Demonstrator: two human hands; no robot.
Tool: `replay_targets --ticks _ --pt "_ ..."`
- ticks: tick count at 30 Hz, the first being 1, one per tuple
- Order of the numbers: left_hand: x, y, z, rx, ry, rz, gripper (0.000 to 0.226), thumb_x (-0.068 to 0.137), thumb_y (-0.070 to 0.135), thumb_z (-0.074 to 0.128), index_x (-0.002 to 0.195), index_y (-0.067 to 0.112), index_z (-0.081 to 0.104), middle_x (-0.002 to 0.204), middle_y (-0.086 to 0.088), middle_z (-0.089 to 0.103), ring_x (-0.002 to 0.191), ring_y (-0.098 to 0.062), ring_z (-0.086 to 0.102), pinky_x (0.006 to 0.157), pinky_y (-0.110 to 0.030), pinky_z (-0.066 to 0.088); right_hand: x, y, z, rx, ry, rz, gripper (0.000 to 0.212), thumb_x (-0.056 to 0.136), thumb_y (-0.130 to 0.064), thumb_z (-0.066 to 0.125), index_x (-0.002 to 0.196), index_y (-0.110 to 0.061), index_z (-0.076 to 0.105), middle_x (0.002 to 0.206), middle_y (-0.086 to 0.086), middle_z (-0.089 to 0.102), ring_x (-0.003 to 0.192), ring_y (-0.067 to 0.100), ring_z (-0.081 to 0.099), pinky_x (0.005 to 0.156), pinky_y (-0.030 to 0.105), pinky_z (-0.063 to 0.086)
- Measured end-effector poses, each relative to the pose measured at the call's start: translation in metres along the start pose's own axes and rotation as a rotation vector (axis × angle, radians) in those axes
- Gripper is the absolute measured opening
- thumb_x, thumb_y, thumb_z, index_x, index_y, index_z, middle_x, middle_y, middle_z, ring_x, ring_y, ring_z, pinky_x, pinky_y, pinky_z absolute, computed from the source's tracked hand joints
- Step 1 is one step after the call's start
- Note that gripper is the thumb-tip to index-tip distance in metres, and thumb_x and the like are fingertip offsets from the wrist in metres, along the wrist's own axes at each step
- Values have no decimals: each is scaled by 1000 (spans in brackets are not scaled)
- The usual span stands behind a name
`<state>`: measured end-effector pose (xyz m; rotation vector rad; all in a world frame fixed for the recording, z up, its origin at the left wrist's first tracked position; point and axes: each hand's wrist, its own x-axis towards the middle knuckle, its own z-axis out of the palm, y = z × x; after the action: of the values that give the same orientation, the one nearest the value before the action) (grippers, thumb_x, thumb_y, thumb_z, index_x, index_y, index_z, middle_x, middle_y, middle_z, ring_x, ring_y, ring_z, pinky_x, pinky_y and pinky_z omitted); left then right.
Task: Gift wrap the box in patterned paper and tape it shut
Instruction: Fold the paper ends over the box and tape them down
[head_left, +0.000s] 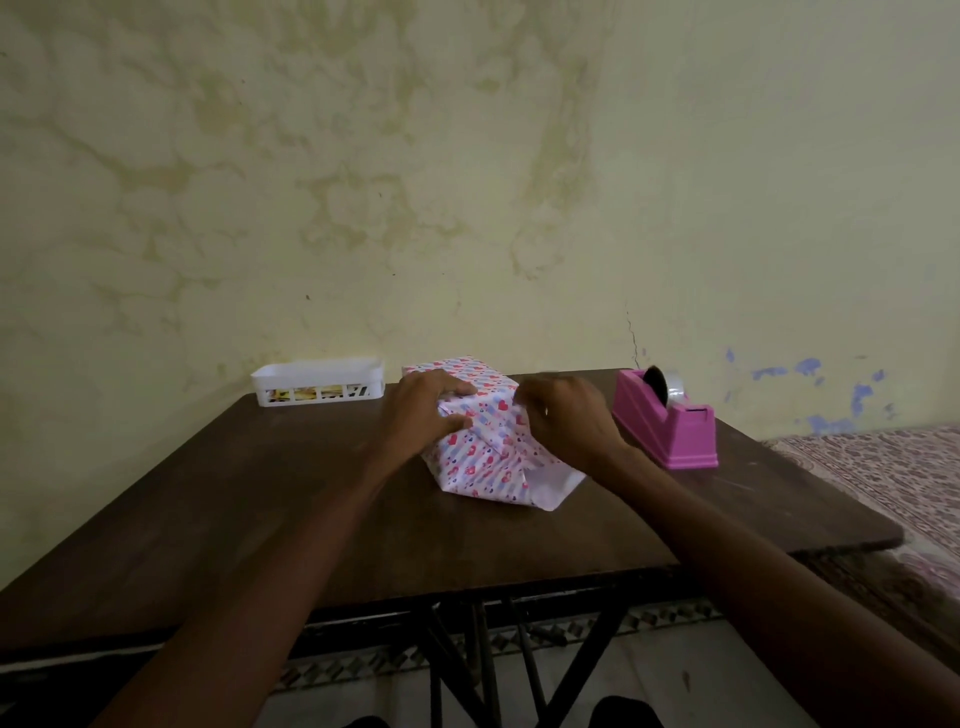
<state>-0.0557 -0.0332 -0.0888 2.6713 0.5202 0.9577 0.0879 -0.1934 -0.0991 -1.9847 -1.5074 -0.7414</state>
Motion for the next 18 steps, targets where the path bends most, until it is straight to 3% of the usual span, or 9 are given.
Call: replay_targets --ticks 2,4,7,12,15,18 --pt "1 1 0 1 -6 -9 47 73 26 82 118 24 68 127 -1 62 119 -19 53 96 -25 36 3 2 5 10 109 175 36 90 -33 65 122 -18 61 116 4 66 99 21 63 77 34 54" --pt "0 1 1 -4 3 -5 48 72 25 82 118 23 68 126 -1 63 117 -19 54 95 -25 37 6 9 12 83 -27 354 51 83 -46 72 123 -18 58 113 1 65 98 21 64 75 35 55" --pt "-2 1 3 -7 27 5 48 71 24 83 117 23 68 123 -1 65 113 -18 57 95 -29 43 7 19 19 278 -196 448 23 83 -33 77 93 -15 68 79 -4 64 73 16 65 60 26 49" --pt "-7 5 5 84 44 21 51 77 27 79 125 22 62 131 0 59 122 -20 49 100 -29 36 10 21 17 319 -97 443 16 79 -21 80 91 -13 75 86 2 73 73 12 65 70 29 56" --pt "-10 8 0 213 50 -8 74 78 39 76 142 28 41 147 1 43 132 -21 41 107 -38 35 21 11 2 246 -59 340 19 81 -19 77 99 -16 75 90 -1 72 75 12 64 69 27 53" --pt "-11 15 -9 231 11 -33 103 72 47 79 151 32 14 152 -4 32 133 -26 41 104 -46 38 38 -3 -19 118 -43 177 16 82 -12 73 97 -17 75 88 1 73 75 15 66 68 30 54"
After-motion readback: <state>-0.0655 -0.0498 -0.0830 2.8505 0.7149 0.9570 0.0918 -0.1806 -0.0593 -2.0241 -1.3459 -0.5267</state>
